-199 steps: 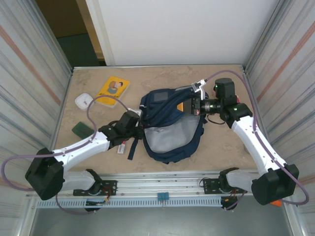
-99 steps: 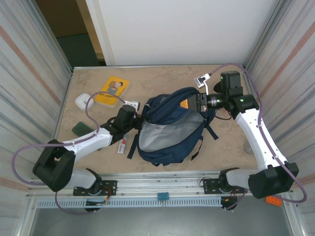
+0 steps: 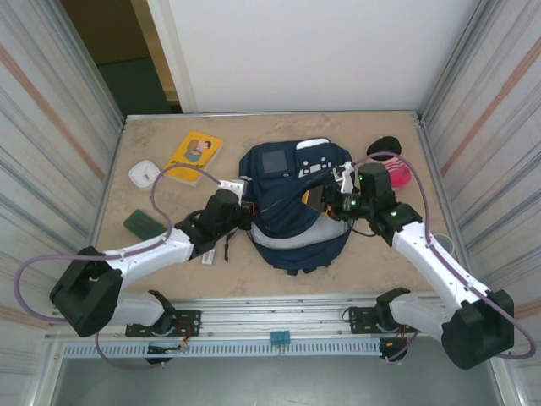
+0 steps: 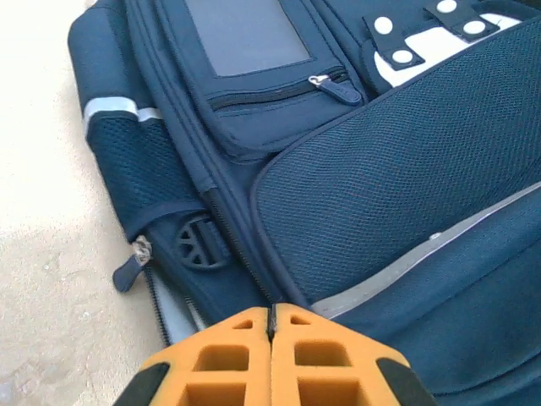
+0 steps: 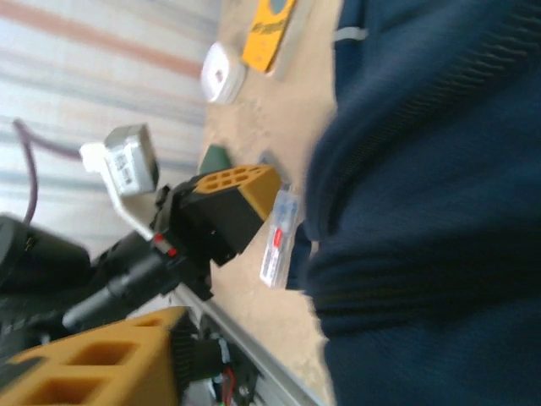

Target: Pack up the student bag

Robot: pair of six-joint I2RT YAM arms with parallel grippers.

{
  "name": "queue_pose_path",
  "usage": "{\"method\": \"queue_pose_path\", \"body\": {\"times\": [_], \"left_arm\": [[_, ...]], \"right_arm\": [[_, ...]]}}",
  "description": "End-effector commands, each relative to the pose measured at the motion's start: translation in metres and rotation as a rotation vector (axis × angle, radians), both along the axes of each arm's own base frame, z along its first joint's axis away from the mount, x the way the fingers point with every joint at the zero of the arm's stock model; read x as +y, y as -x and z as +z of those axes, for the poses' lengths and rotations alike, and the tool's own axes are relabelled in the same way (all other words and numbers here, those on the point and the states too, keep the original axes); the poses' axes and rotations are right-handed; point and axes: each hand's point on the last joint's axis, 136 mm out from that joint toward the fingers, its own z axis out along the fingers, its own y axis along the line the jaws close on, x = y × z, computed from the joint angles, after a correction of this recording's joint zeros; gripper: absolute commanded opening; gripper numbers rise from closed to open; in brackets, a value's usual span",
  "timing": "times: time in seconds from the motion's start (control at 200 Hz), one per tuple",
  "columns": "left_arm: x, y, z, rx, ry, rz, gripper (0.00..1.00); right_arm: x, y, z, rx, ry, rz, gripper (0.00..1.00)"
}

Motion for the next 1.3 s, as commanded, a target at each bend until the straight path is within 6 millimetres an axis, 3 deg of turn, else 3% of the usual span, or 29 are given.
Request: {"method": "queue_pose_path", "body": {"times": [0.0, 0.09, 0.18, 0.276, 0.546, 0.972, 1.148, 1.298], "left_arm": [[0.012, -0.008, -0.008, -0.003, -0.029, 0.084, 0.00], [0.021, -0.012, -0.012, 0.024, -0.053, 0.106, 0.01], [0.025, -0.012, -0.012, 0.033, -0.041, 0.100, 0.27], [0.028, -0.009, -0.011, 0.065, 0.020, 0.102, 0.43], [0.030, 0.017, -0.028, 0.179, 0.138, 0.128, 0.53], [0.047, 0.008, -0.017, 0.205, 0.194, 0.211, 0.56], [0.061, -0.005, -0.008, 0.215, 0.219, 0.237, 0.57], [0.060, -0.013, 0.003, 0.196, 0.187, 0.220, 0.58]], "right_arm": [[-0.009, -0.020, 0.035, -0.137, -0.029, -0.121, 0.32], [-0.012, -0.017, 0.040, -0.129, -0.010, -0.062, 0.24], [-0.010, -0.014, 0.047, -0.119, -0.004, 0.014, 0.18], [-0.005, -0.015, 0.056, -0.132, -0.022, 0.065, 0.15], [0.002, -0.036, 0.065, -0.149, -0.031, 0.076, 0.13], [0.002, -0.087, -0.009, -0.068, 0.069, -0.037, 0.17], [-0.014, -0.072, -0.033, -0.011, 0.159, -0.079, 0.29], [-0.033, -0.037, -0.057, 0.075, 0.283, -0.100, 0.54]]}}
